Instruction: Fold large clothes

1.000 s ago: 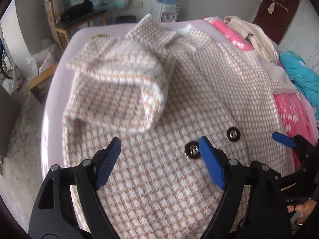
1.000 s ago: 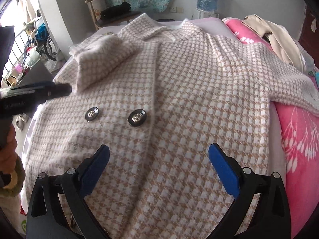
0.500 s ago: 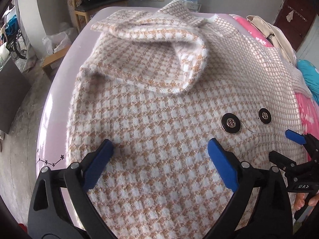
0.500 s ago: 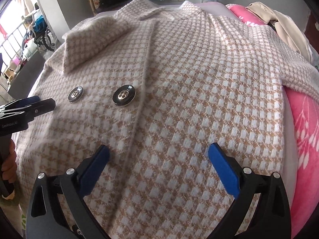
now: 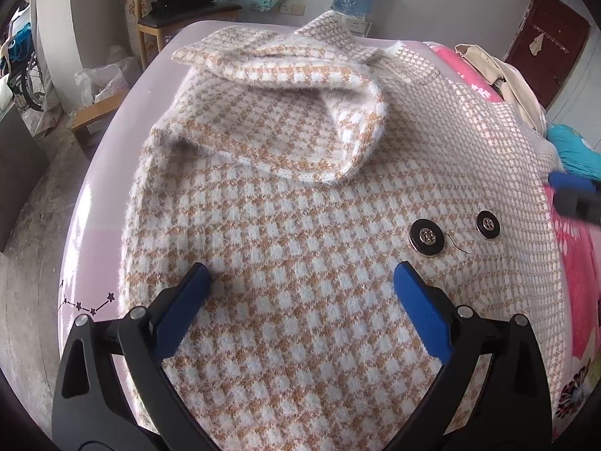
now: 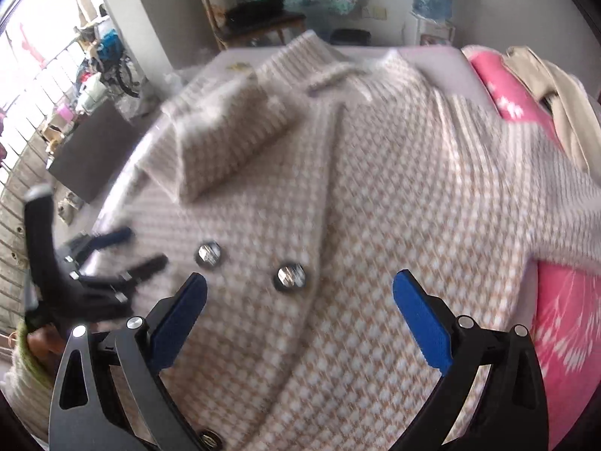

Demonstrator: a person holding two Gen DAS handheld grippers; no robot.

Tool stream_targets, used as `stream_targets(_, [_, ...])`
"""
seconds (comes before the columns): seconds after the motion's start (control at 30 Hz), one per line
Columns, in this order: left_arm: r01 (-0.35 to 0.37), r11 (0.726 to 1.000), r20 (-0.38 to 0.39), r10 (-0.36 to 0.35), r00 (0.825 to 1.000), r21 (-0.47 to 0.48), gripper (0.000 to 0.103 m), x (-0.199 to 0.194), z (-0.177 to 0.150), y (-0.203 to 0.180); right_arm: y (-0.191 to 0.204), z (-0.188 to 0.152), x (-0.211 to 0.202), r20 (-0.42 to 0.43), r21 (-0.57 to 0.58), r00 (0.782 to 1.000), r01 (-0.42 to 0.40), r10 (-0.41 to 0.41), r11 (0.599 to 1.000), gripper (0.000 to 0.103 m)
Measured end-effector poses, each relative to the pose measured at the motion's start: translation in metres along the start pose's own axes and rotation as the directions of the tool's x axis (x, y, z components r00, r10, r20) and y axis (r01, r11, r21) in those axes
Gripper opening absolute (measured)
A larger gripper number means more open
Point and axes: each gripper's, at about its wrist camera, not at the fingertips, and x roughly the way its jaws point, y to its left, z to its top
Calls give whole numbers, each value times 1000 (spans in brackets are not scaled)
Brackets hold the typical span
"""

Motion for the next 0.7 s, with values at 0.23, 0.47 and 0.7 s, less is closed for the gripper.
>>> stream_targets(0.23, [33, 998, -2, -33, 999, -52, 95, -3, 3, 8, 86, 115, 58, 10, -226, 992, -120, 126, 967, 96])
stream_targets(0.47, [65, 995, -5, -66, 998, -82, 95, -5, 4, 12, 160, 170, 170, -148, -387, 989, -80, 24, 919, 83])
stream_targets(0.7, [52, 997, -15, -53, 998, -56, 95, -3, 4, 10, 145, 165, 203, -205, -345, 979, -68, -5, 936, 35])
